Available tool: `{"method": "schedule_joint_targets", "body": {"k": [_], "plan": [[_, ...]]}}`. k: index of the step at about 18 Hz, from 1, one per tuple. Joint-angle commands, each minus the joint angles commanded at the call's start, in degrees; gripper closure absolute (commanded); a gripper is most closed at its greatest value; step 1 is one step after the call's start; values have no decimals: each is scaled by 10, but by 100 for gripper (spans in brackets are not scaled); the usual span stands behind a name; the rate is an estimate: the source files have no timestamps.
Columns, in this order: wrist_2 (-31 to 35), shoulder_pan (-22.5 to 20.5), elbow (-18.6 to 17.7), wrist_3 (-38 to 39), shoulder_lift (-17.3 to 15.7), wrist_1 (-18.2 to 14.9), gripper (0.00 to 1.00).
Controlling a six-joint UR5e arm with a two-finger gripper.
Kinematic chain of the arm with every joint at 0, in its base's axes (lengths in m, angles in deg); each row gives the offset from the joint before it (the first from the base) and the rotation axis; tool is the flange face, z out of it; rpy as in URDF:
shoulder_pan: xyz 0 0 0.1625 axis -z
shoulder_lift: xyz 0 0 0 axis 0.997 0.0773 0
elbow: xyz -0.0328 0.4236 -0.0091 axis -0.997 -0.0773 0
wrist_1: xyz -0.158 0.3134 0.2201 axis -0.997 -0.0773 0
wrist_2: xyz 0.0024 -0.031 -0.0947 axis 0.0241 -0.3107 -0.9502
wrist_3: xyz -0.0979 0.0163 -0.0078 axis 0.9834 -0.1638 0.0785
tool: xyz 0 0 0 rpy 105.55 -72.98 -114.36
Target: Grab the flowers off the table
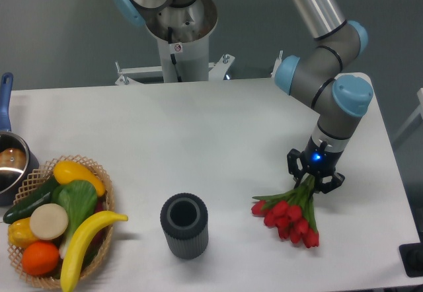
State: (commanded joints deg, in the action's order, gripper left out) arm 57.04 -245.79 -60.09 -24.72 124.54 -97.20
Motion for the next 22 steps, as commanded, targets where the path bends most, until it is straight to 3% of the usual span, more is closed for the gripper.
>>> {"method": "schedule_joint_targets", "body": {"k": [6, 8, 14, 19, 22], "plan": [[2, -14, 19, 4, -23, -7, 100], [4, -14, 44, 5, -25, -10, 100], [52, -15, 119, 6, -33, -73, 100], [53, -15, 149, 18, -32, -119, 100], [53, -14, 159, 20, -33, -128, 100]]}}
